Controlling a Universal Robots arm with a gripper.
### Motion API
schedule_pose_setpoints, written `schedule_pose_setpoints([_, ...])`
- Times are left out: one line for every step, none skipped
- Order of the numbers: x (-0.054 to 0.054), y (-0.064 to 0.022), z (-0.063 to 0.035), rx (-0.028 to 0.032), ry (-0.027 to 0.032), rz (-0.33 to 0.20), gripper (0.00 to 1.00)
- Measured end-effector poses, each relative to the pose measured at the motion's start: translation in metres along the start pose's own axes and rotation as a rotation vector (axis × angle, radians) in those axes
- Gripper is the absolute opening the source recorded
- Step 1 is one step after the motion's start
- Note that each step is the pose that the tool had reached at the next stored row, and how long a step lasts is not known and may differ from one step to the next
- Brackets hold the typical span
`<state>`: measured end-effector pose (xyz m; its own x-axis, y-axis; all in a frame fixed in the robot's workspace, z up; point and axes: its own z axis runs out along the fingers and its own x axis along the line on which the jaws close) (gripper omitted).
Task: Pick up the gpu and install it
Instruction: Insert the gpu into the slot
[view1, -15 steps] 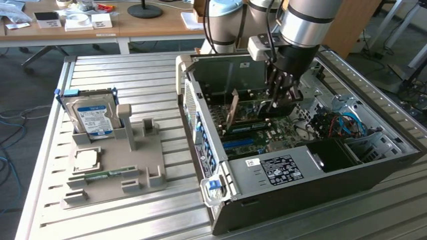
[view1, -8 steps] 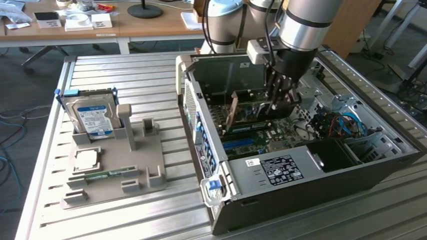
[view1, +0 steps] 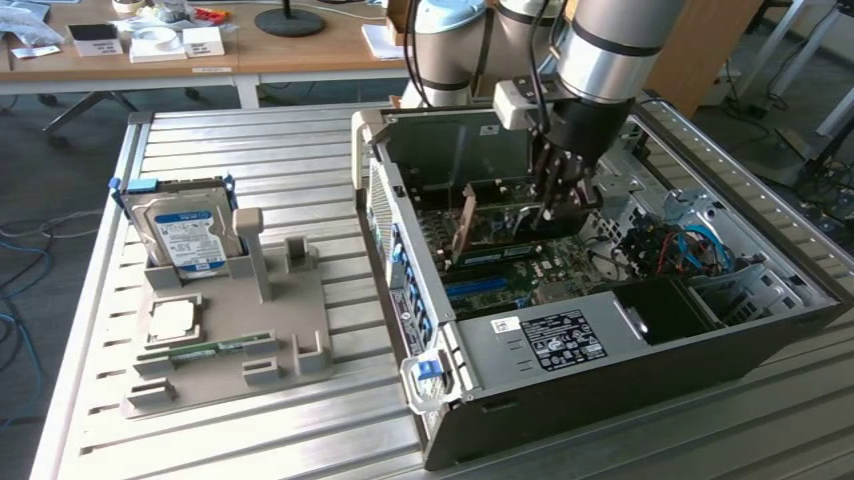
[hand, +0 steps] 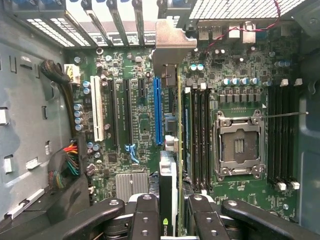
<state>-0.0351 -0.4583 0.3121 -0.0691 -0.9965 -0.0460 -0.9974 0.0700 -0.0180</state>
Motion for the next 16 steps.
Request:
schedule_pose_setpoints([0.0001,0.0000,0.0007,0.0003,0.0003,0.000,0.27])
schedule_pose_setpoints([0.0001,0.0000,0.0017,0.0005,0.0004,0.000,0.27])
schedule_pose_setpoints([0.0002,0.0001,0.0028,0.0006,0.0003,0.000,0.27])
schedule_pose_setpoints([0.0002,0.0001,0.0039,0.0007,0.0004,0.000,0.27])
schedule_pose_setpoints([0.0003,0.0001,0.0049,0.0009,0.0004,0.000,0.27])
schedule_pose_setpoints([0.0003,0.0001,0.0056,0.0010,0.0003,0.000,0.27])
schedule_pose_setpoints([0.0003,0.0001,0.0055,0.0011,0.0006,0.000,0.27])
schedule_pose_setpoints([0.0003,0.0001,0.0055,0.0011,0.0006,0.000,0.27])
schedule_pose_setpoints([0.0003,0.0001,0.0056,0.0011,0.0005,0.000,0.27])
schedule_pose_setpoints([0.0003,0.0001,0.0056,0.0011,0.0005,0.000,0.27])
schedule_pose_setpoints([0.0003,0.0001,0.0056,0.0011,0.0004,0.000,0.27])
schedule_pose_setpoints([0.0003,0.0001,0.0056,0.0012,0.0003,0.000,0.27])
schedule_pose_setpoints([0.0003,0.0001,0.0056,0.0011,0.0004,0.000,0.27])
schedule_pose_setpoints([0.0003,0.0001,0.0057,0.0011,0.0003,0.000,0.27])
schedule_pose_setpoints([0.0003,0.0001,0.0056,0.0011,0.0003,0.000,0.27])
schedule_pose_setpoints([0.0003,0.0001,0.0057,0.0011,0.0003,0.000,0.27])
